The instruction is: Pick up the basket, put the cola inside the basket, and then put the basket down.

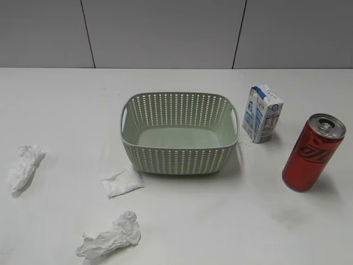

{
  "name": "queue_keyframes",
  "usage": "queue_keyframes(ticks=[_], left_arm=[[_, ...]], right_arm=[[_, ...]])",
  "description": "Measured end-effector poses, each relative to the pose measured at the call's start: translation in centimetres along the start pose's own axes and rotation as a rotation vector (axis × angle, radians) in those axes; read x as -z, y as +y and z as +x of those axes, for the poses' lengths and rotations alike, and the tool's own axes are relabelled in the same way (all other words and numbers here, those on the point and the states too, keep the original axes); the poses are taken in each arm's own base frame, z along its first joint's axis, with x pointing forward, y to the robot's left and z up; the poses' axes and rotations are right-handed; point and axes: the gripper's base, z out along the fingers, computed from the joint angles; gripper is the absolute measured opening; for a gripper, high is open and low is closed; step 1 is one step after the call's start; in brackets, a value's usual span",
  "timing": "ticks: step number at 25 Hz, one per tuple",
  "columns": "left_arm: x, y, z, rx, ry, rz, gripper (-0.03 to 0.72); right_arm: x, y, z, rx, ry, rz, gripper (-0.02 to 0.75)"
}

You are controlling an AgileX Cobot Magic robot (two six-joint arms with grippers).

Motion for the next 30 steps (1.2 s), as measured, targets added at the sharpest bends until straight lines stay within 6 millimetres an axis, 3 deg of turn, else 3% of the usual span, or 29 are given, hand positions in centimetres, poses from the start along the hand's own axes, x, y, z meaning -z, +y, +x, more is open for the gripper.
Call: queue_keyframes(ticks=[17, 24, 30], left_arm=[[0.1, 0.0, -0.2, 0.0, -0.014, 0.0, 0.554], [0.6, -0.1, -2.6, 0.008, -0.205, 0.009, 0.554], [-1.8, -0.2, -5.3, 0.037, -0.221, 0.035, 0.554]], right_arm=[[0.0, 0.0, 0.0, 0.0, 0.0, 0.0, 0.498], [0.0, 0.0, 0.0, 0.0, 0.0, 0.0, 0.498], [0.0, 0.0, 0.0, 0.0, -0.001, 0.0, 0.498]])
